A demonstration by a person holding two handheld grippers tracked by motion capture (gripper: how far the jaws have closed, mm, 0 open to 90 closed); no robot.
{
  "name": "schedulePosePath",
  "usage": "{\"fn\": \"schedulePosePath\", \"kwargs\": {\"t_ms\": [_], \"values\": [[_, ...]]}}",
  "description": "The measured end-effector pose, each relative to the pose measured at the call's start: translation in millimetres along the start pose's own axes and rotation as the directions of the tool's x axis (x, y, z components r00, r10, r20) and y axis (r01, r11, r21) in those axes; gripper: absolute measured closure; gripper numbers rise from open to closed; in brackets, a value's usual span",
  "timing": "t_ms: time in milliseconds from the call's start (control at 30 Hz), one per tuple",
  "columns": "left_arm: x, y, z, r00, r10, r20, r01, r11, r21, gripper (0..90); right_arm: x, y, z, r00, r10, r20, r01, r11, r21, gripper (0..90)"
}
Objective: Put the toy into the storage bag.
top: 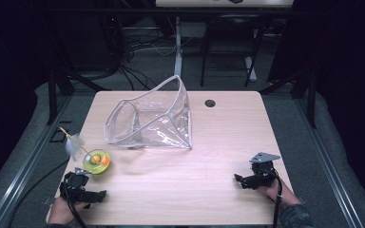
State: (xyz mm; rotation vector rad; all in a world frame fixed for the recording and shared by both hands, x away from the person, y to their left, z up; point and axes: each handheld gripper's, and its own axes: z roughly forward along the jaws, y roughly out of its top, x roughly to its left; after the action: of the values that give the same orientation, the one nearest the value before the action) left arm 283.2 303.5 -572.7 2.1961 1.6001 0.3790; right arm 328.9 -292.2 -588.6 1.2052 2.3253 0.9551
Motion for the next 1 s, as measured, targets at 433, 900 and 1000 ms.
{"fn": "schedulePosePath", "kwargs": {"t_ms": [433,900,1000], "values": [[-0.4,5.8,-0.7,0.9995,0.032,0.007,-0.033,0.9977,0.059,0.2,0.0,0.1,0.0,1.0,0.0,0.0,0.0,1.0,0.0,0.0],[-7.7,13.8,-24.2,0.999,-0.008,0.044,0.006,0.9995,0.032,0.6,-0.4,0.2,-0.2,1.0,-0.01,0.0,0.01,1.0,0.005,0.0],[-7.6,14.8,-29.1,0.9961,-0.025,0.085,0.023,0.9994,0.025,0.2,-0.3,0.2,0.1,1.0,-0.009,-0.004,0.009,1.0,0.001,0.0]]}}
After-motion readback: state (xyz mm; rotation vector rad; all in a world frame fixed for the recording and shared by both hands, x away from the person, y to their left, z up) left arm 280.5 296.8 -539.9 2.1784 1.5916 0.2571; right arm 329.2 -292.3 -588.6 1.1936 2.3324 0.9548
